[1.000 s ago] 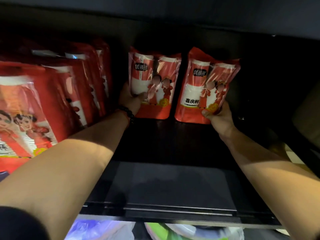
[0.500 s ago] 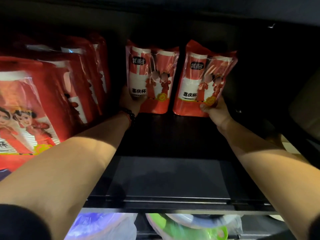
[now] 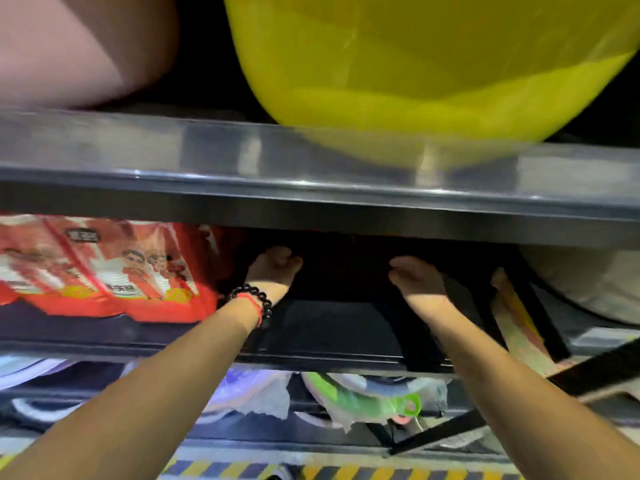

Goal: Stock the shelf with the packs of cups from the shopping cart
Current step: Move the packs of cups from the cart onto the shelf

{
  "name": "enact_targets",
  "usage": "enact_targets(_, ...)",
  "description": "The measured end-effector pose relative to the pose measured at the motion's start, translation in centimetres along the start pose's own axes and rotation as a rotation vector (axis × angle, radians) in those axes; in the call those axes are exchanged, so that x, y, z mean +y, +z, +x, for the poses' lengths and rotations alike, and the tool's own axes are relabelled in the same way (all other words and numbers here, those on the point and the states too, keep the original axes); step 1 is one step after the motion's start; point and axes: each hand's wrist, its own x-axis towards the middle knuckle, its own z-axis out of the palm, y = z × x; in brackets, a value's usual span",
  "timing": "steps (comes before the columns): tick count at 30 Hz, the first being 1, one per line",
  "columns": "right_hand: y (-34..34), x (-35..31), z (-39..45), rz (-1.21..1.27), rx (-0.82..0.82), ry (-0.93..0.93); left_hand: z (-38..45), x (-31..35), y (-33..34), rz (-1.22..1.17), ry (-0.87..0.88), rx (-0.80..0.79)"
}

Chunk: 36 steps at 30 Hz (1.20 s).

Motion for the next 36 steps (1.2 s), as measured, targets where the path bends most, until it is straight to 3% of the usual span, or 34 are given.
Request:
enact_targets(10, 1.1, -7.0, -13.7, 0.108, -0.357, -0.169, -18.2, -1.7, -5.7, -0.122, -0.011, -0.104)
enact_targets(21, 9.7, -12.4, -23.7, 0.096, -0.703, -0.262, -28.6, -10.7, -14.4, -0.244, -0.222, 0.146)
enact_targets(29, 20.1, -18.9, -37.5, -0.047, -1.038, -0.456, -41.0, -19.8, -22.7, -0.364, -0.438, 0.398)
enact_targets(36, 28.2, -23.9, -49.2, -0.077, -1.236, -0.583, -52.7, -27.2, -29.6, -0.435, -0.604, 0.655)
